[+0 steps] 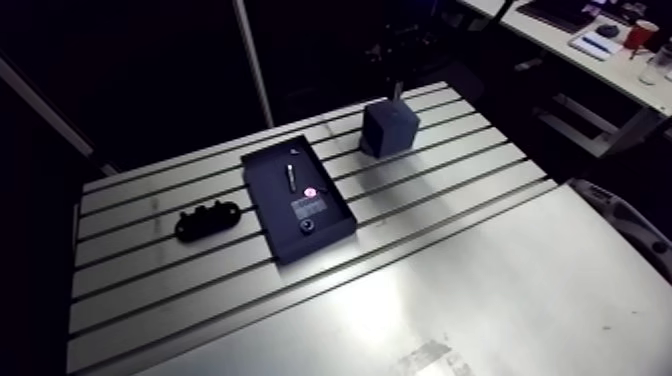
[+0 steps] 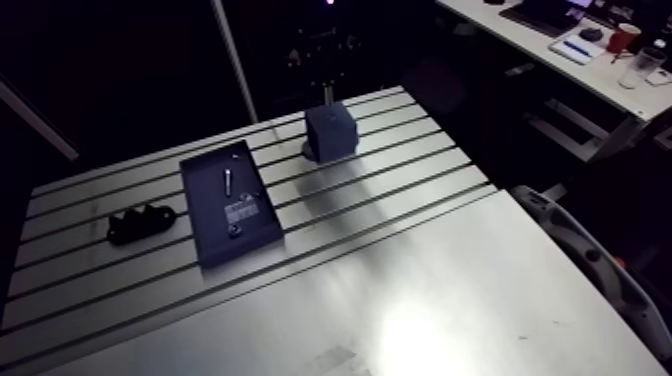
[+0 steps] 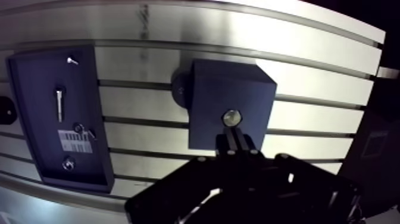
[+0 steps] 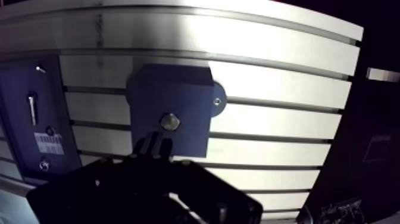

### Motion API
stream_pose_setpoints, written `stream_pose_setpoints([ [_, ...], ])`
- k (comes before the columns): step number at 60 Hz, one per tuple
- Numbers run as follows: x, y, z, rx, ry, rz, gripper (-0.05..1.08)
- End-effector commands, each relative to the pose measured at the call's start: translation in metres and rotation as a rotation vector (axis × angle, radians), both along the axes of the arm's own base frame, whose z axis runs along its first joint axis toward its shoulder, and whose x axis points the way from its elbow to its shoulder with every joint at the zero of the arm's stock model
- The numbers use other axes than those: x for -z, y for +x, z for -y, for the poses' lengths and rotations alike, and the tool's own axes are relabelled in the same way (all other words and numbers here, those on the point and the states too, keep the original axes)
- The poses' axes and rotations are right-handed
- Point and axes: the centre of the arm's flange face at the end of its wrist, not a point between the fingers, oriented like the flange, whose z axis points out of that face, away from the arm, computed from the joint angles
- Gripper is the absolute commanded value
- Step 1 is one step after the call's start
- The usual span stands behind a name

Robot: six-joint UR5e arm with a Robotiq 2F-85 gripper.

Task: Pick up the M10 bolt and insert it into the hex recess until seated.

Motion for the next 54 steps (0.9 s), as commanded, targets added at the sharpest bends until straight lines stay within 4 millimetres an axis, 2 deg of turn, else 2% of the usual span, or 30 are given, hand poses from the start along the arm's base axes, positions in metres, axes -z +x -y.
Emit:
stream_pose_setpoints([
  [1, -0.02, 0.004, 0.001, 0.003, 0.015, -0.006, 0.66],
  [2, -0.022, 0.005, 0.001, 0.001, 0.017, -0.001, 0.29],
  [3, -0.022, 0.005, 0.001, 0.001, 0.017, -0.001, 0.29],
  [4, -0.024, 0.007, 0.001, -0.002, 0.018, 0.011, 0.03],
  [18, -0.051, 0.006, 0.011, -0.01, 0.016, 0.027, 0.0],
  [20, -0.065, 0.009, 0.013, -0.002, 0.017, 0.027, 0.0],
  [24, -0.072, 0.01, 0.015, -0.001, 0.017, 0.028, 0.0],
  [26, -0.085, 0.012, 0.018, -0.003, 0.018, 0.026, 0.0],
  [27, -0.085, 0.012, 0.018, -0.003, 0.018, 0.026, 0.0],
  [29, -0.102, 0.013, 0.027, 0.004, 0.02, 0.024, 0.0],
  [30, -0.102, 0.013, 0.027, 0.004, 0.02, 0.024, 0.0],
  [32, -0.116, 0.014, 0.034, 0.025, 0.022, 0.027, 0.0],
  [37, -0.13, 0.019, 0.042, 0.038, 0.026, 0.025, 0.0],
  [38, -0.14, 0.022, 0.049, 0.037, 0.029, 0.015, 0.0],
  [41, -0.147, 0.025, 0.054, 0.036, 0.029, 0.008, 0.0],
  [45, -0.163, 0.037, 0.078, 0.044, 0.03, 0.005, 0.0],
  [46, -0.163, 0.037, 0.078, 0.044, 0.03, 0.005, 0.0],
  [48, -0.167, 0.041, 0.099, 0.061, 0.029, 0.017, 0.0],
  [49, -0.167, 0.041, 0.099, 0.061, 0.029, 0.017, 0.0],
  [50, -0.168, 0.043, 0.11, 0.07, 0.031, 0.023, 0.0],
  [51, -0.168, 0.043, 0.11, 0.07, 0.031, 0.023, 0.0],
  [52, -0.171, 0.045, 0.121, 0.075, 0.031, 0.024, 0.0],
  [53, -0.171, 0.045, 0.121, 0.075, 0.031, 0.024, 0.0],
  [54, -0.174, 0.048, 0.13, 0.084, 0.031, 0.026, 0.0],
])
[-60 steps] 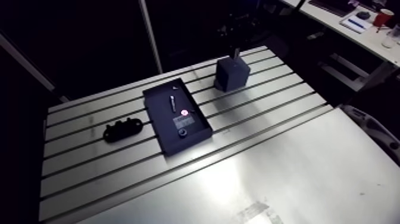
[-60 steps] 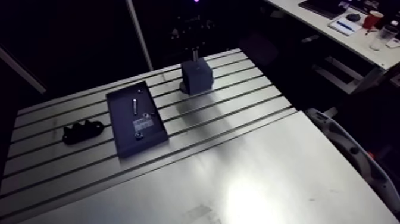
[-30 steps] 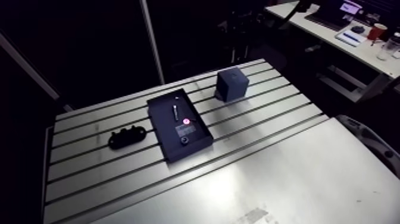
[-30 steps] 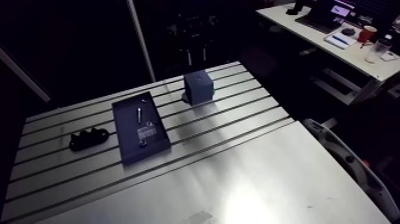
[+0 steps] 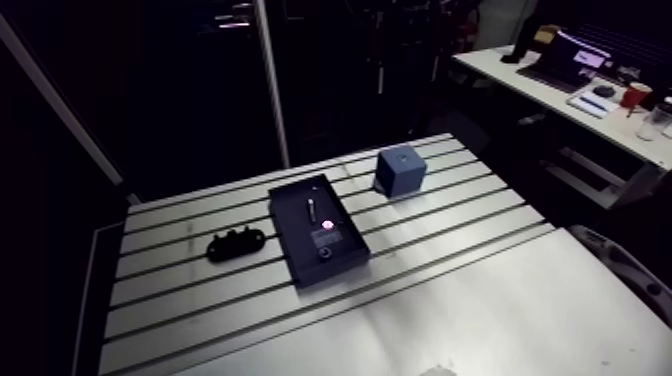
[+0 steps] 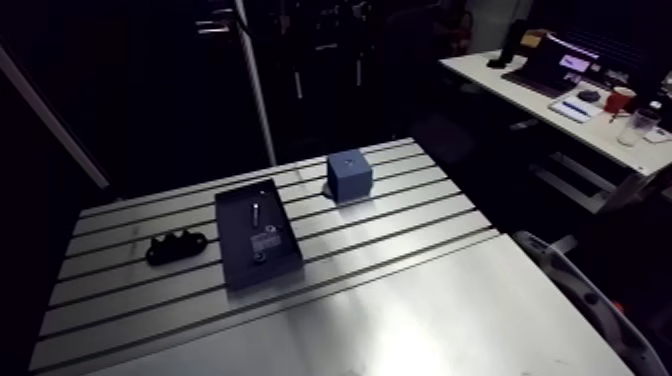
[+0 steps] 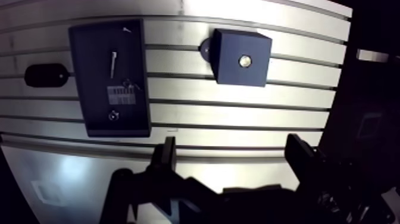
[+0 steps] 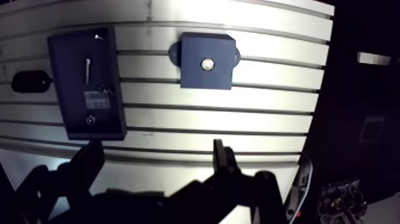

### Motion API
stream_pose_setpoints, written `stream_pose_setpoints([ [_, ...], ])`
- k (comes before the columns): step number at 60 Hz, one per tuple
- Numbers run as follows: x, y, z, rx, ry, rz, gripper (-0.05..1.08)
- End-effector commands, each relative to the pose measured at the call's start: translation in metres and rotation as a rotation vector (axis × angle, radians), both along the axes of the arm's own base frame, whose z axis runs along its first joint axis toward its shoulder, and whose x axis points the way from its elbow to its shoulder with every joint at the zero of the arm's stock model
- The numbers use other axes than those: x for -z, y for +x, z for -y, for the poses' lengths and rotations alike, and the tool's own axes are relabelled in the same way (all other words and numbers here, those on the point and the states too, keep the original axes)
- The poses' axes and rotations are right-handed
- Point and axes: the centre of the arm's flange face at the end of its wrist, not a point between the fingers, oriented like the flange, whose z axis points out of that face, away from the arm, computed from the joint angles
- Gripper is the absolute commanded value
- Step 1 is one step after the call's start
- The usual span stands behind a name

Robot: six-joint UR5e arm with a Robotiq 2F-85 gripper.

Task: Pick up the M10 bolt and insert it into the hex recess until seated.

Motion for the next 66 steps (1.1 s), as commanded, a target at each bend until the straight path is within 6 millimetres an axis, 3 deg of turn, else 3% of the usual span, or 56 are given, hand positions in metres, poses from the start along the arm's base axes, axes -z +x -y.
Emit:
stream_pose_setpoints([
  [1, -0.047, 0.027, 0.082, 0.055, 0.006, 0.007, 0.0],
  [4, -0.054, 0.035, 0.104, 0.05, 0.012, 0.009, 0.0],
  [8, -0.06, 0.044, 0.117, 0.041, 0.013, 0.01, 0.0],
  [19, -0.09, 0.08, 0.13, 0.026, 0.016, -0.042, 0.0],
  [29, -0.101, 0.101, 0.142, 0.007, 0.003, -0.063, 0.0],
  [39, -0.107, 0.104, 0.142, 0.012, -0.003, -0.062, 0.01],
  [55, -0.088, 0.109, 0.143, 0.023, -0.024, -0.022, 0.01],
  [66, -0.101, 0.102, 0.141, 0.03, -0.019, -0.071, 0.01],
])
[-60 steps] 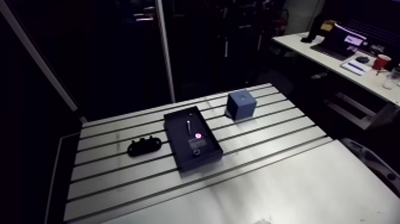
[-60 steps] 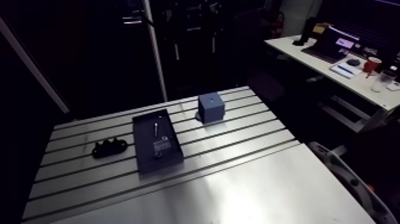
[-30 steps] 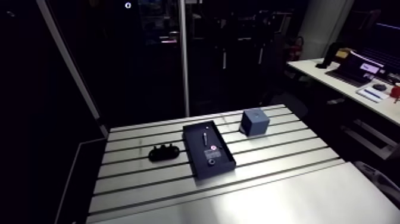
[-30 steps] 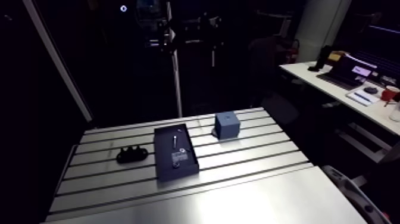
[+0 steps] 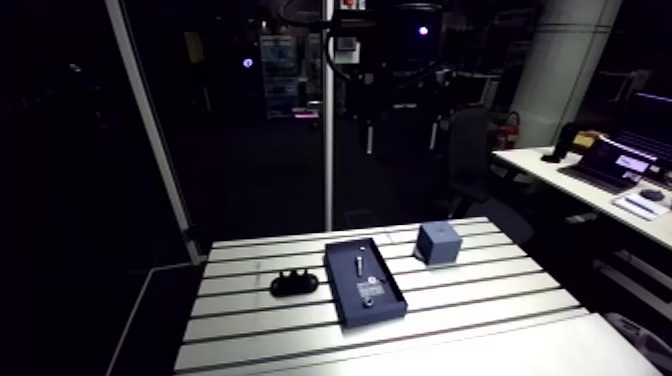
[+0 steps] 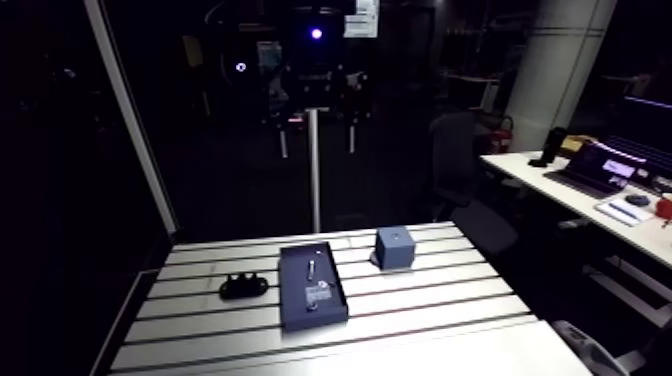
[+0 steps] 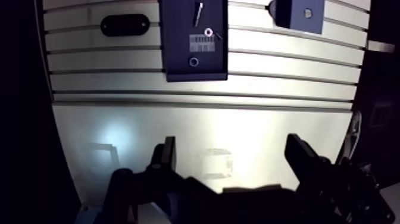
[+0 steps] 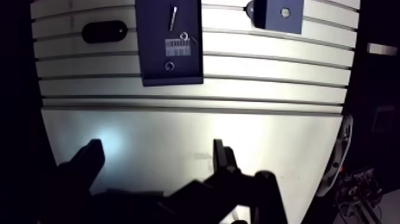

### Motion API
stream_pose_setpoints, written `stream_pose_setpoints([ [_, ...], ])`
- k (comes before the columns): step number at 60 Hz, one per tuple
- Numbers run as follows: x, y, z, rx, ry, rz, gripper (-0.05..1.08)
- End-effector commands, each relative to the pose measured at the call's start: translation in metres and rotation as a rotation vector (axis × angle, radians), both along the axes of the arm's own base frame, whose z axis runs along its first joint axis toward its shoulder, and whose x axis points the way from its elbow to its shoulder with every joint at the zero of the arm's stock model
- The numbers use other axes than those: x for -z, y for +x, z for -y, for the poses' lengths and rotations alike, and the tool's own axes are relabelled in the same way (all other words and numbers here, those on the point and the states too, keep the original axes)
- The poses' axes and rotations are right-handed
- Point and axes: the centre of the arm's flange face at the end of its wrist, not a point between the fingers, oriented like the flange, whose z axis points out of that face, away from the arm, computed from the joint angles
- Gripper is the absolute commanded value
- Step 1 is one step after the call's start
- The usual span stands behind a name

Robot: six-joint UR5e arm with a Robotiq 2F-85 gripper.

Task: Pick up the M10 bolt and insert it into the hex recess until seated.

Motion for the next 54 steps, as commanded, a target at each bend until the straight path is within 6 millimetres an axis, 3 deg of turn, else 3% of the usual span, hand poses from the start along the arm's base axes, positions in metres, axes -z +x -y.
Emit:
stream_pose_setpoints([
  [1, -0.015, 0.001, 0.004, 0.006, -0.001, -0.05, 0.01],
  [16, -0.032, -0.001, 0.007, -0.002, 0.001, -0.074, 0.01],
  [54, -0.016, -0.005, 0.009, -0.005, -0.018, -0.045, 0.01],
])
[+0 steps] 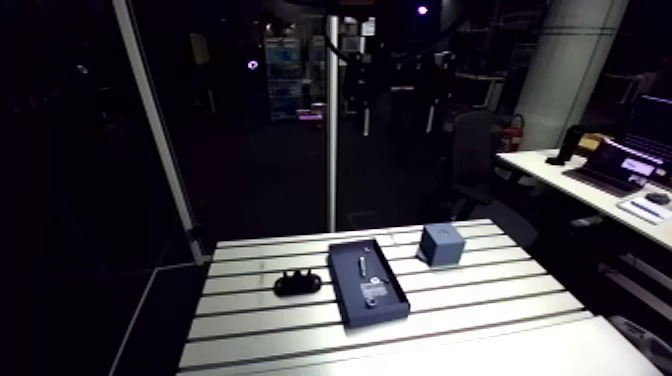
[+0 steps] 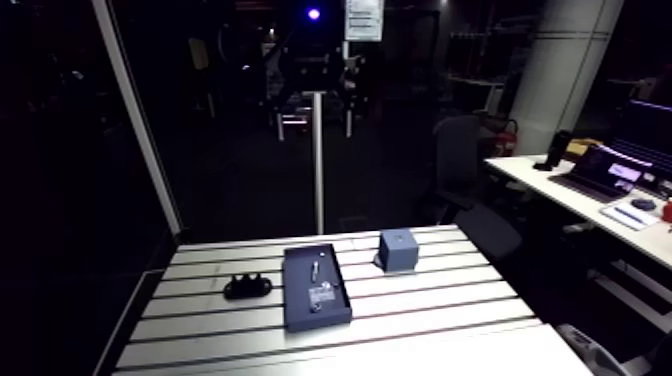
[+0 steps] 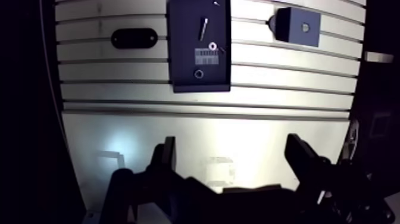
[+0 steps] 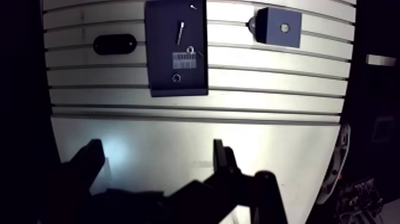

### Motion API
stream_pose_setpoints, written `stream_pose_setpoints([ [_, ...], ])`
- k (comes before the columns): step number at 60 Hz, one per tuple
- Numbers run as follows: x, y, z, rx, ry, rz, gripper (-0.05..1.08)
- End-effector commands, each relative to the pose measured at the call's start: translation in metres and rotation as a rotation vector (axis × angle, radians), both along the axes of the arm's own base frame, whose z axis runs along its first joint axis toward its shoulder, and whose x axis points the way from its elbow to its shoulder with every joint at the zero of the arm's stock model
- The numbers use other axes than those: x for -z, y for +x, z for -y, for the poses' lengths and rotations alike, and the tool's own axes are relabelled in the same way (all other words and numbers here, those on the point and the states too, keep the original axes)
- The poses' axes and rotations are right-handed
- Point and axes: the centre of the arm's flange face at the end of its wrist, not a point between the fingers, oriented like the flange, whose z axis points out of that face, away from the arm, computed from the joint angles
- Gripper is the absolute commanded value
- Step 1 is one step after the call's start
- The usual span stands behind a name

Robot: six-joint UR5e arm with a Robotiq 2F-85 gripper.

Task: Pick up the M10 bolt and insert it into the hex recess until seated.

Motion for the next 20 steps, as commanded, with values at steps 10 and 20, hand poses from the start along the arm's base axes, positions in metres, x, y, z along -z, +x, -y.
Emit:
stream_pose_setpoints([
  [10, 0.0087, -0.0017, 0.0011, -0.001, -0.009, 0.015, 0.01],
  [20, 0.0107, -0.0013, 0.0011, -0.001, -0.01, 0.019, 0.01],
])
